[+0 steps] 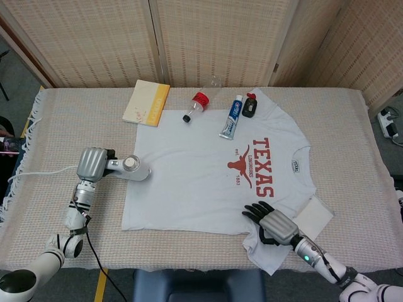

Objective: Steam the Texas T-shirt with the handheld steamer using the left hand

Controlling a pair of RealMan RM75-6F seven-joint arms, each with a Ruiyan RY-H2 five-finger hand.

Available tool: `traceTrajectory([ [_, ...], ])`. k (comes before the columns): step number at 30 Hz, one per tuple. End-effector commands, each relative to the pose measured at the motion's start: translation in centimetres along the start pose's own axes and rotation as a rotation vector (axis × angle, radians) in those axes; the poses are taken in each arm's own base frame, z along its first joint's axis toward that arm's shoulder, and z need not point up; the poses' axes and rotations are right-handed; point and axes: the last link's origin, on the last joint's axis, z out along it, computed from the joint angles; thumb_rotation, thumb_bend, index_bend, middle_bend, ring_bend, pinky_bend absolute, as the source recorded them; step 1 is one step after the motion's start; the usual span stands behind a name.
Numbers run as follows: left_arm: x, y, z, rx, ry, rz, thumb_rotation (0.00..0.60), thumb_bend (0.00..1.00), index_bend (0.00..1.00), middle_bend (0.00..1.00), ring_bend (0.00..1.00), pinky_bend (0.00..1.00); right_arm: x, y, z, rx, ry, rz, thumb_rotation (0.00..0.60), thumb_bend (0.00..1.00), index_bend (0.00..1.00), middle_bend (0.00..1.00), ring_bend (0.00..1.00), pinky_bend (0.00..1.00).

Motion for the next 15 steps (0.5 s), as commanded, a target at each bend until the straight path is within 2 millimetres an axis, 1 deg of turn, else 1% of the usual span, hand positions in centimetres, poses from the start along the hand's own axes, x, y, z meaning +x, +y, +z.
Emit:
traceTrajectory([
  [1,1.0,2.2,0.3,-0.055,0.036,-0.081,0.600,0.37,0.90,1.00,0.87,0.75,0.0,0.0,0.0,0.000,0.001,0.001,0.231,0.96,0.00,0.01,0.00,0.00],
  [5,0.5,6.2,0.2,-0.141,0.006,-0.109,0.600,0.37,0.90,1.00,0.86,0.75,0.0,0.0,-0.1,0.000,-0.002,0.003,0.236,0.96,0.00,0.01,0.00,0.00],
  [6,0.1,7.5,0.2,-0.165,-0.006,-0.107,0.600,0.37,0.90,1.00,0.86,0.75,-0.1,0.1,-0.1,0.000,-0.003,0.005,0.238,0.96,0.00,0.01,0.00,0.00],
  [9,-0.9,10.4,0.1,-0.219,-0.036,-0.085,0.600,0.37,0.90,1.00,0.86,0.75,-0.1,0.1,-0.1,-0.002,-0.004,0.006,0.240,0.96,0.00,0.01,0.00,0.00],
  [12,-2.0,13.0,0.3,-0.273,-0.052,-0.024,0.600,0.37,0.90,1.00,0.86,0.75,-0.2,0.2,-0.1,-0.002,-0.007,0.008,0.241,0.96,0.00,0.01,0.00,0.00],
  [15,-3.1,14.9,0.8,-0.298,-0.067,0.018,0.600,0.37,0.90,1.00,0.86,0.75,-0.2,0.2,0.0,-0.002,-0.006,0.007,0.245,0.96,0.00,0.01,0.00,0.00],
])
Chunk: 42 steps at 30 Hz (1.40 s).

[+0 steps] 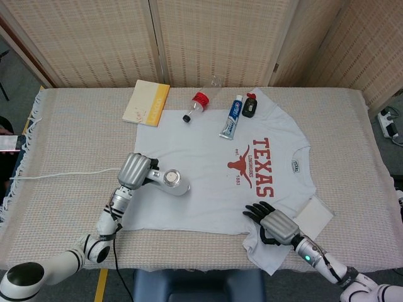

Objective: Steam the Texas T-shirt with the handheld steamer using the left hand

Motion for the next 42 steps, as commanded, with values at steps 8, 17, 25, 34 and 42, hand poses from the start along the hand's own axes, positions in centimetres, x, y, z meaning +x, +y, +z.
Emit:
traceTrajectory([
  [8,-3.3,2.5,2.9,-0.009,-0.080,0.133,0.600,0.37,0.91,1.00,0.86,0.75,0.0,-0.2,0.1,0.002,0.002,0.005,0.247,0.96,0.00,0.01,0.00,0.00],
  [17,-3.0,-2.6,2.8,0.146,-0.060,0.151,0.600,0.38,0.91,1.00,0.87,0.75,0.0,-0.4,0.1,0.000,-0.002,0.000,0.249,0.96,0.00,0.01,0.00,0.00],
  [25,-1.6,-8.2,1.4,0.304,-0.047,0.142,0.600,0.38,0.90,1.00,0.86,0.76,0.2,-0.7,0.2,0.000,-0.007,0.002,0.250,0.96,0.00,0.01,0.00,0.00],
  [34,0.4,-13.7,-1.8,0.452,0.012,0.087,0.600,0.37,0.90,1.00,0.86,0.76,0.4,-0.8,0.1,-0.005,-0.003,0.000,0.252,0.96,0.00,0.01,0.00,0.00],
  [42,1.6,-13.2,-4.4,0.345,0.149,-0.036,0.600,0.37,0.90,1.00,0.86,0.76,0.7,-0.6,0.0,-0.008,0.006,0.002,0.249,0.96,0.00,0.01,0.00,0.00],
])
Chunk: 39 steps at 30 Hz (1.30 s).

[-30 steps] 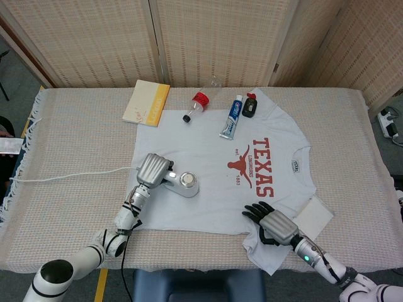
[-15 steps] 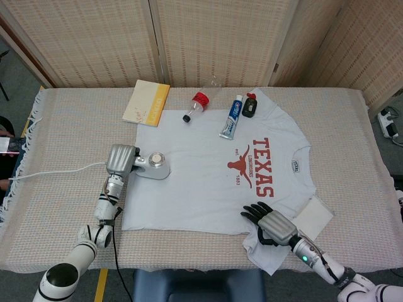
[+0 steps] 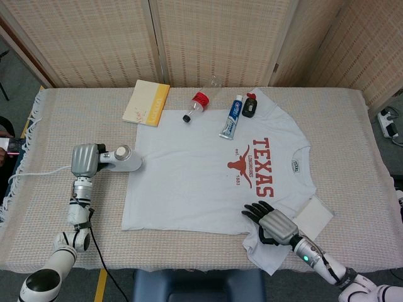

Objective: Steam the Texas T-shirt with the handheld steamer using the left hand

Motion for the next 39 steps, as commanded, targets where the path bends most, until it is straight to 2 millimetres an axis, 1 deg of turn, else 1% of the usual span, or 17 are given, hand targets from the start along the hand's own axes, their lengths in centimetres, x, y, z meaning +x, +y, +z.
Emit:
traceTrajectory([
  [1,0.4,0.4,-1.9,-0.089,0.034,-0.074,0.600,0.37,0.90,1.00,0.86,0.76,0.0,0.1,0.0,0.000,0.000,0.000,0.249,0.96,0.00,0.01,0.00,0.00],
  [3,0.2,1.2,-2.6,-0.138,0.033,-0.094,0.600,0.37,0.90,1.00,0.86,0.76,0.1,0.1,0.0,0.000,0.001,0.002,0.249,0.96,0.00,0.01,0.00,0.00],
  [9,-1.2,5.2,-5.6,-0.306,-0.010,-0.117,0.600,0.37,0.90,1.00,0.86,0.76,-0.1,0.1,0.1,0.004,-0.006,0.005,0.252,0.96,0.00,0.01,0.00,0.00],
  [13,-2.1,7.6,-7.1,-0.385,-0.044,-0.112,0.600,0.37,0.90,1.00,0.86,0.76,-0.4,0.1,0.1,0.004,-0.014,0.007,0.248,0.96,0.00,0.01,0.00,0.00],
  [16,-3.0,9.1,-7.9,-0.422,-0.072,-0.093,0.600,0.37,0.90,1.00,0.86,0.76,-0.4,0.1,0.1,0.003,-0.015,0.008,0.250,0.96,0.00,0.01,0.00,0.00],
  [19,-3.7,10.1,-8.2,-0.452,-0.081,-0.037,0.600,0.37,0.90,1.00,0.86,0.76,-0.5,0.2,0.1,-0.001,-0.015,0.014,0.250,0.96,0.00,0.01,0.00,0.00],
  [21,-4.1,10.4,-8.4,-0.460,-0.081,-0.008,0.600,0.37,0.91,1.00,0.86,0.76,-0.4,0.2,0.1,-0.004,-0.014,0.015,0.251,0.96,0.00,0.01,0.00,0.00],
  [26,-4.9,9.9,-8.7,-0.441,-0.091,0.031,0.600,0.37,0.91,1.00,0.86,0.76,-0.5,0.3,0.0,-0.009,-0.017,0.013,0.250,0.96,0.00,0.01,0.00,0.00],
  [29,-5.0,8.9,-8.5,-0.433,-0.083,0.091,0.600,0.37,0.91,1.00,0.86,0.76,-0.5,0.3,0.0,-0.007,-0.017,0.014,0.250,0.96,0.00,0.01,0.00,0.00],
  [39,-4.3,4.2,-7.7,-0.343,-0.072,0.205,0.600,0.37,0.91,1.00,0.86,0.76,-0.4,-0.1,0.3,0.000,-0.018,0.030,0.250,0.96,0.00,0.01,0.00,0.00],
])
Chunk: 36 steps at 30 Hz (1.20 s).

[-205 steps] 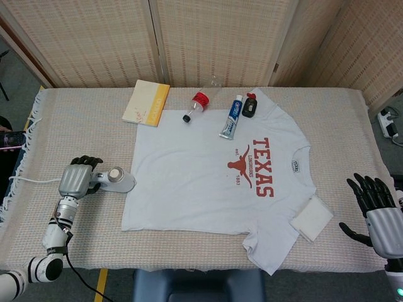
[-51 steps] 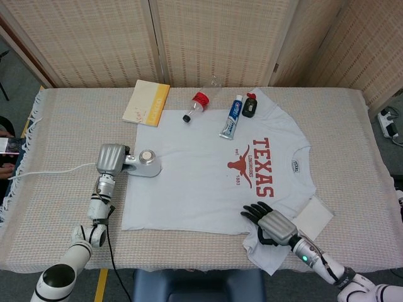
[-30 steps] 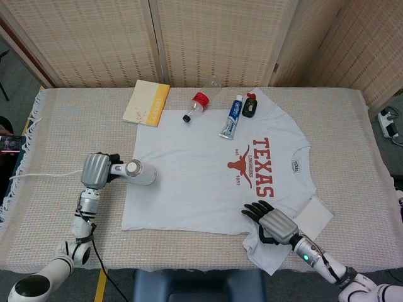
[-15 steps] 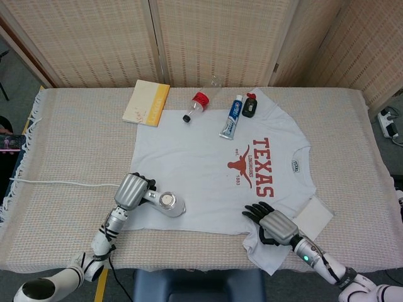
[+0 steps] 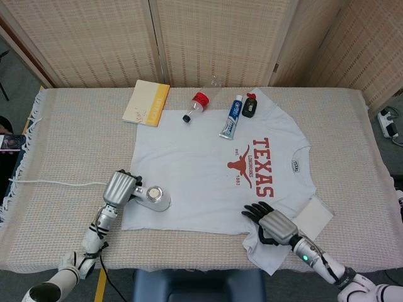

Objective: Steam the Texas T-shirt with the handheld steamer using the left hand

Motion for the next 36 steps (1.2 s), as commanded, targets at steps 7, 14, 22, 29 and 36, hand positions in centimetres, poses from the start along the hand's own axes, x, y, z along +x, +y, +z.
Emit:
traceTrajectory([
  [7,-0.2,-4.7,-1.4,0.145,-0.042,0.022,0.600,0.37,0.91,1.00,0.86,0.76,-0.1,-0.6,0.0,0.014,0.002,0.011,0.250,0.96,0.00,0.01,0.00,0.00],
  [14,0.6,-8.8,-2.7,0.266,-0.046,0.047,0.600,0.37,0.91,1.00,0.86,0.76,0.1,-0.5,-0.2,0.006,0.004,0.004,0.249,0.96,0.00,0.01,0.00,0.00],
  [22,2.7,-12.3,-3.5,0.415,0.055,-0.059,0.600,0.37,0.91,1.00,0.86,0.76,0.6,-0.3,-0.7,-0.001,0.033,0.002,0.247,0.96,0.00,0.01,0.00,0.00],
  [29,2.6,-12.6,-2.2,0.465,0.039,-0.087,0.600,0.37,0.89,1.00,0.85,0.77,1.8,0.4,-2.4,-0.028,0.096,-0.007,0.249,0.96,0.00,0.01,0.00,0.00],
  [36,1.8,-12.1,-0.7,0.514,-0.029,-0.013,0.600,0.29,0.74,0.89,0.73,0.77,2.4,0.8,-4.2,-0.058,0.138,-0.007,0.250,0.96,0.00,0.01,0.00,0.00],
])
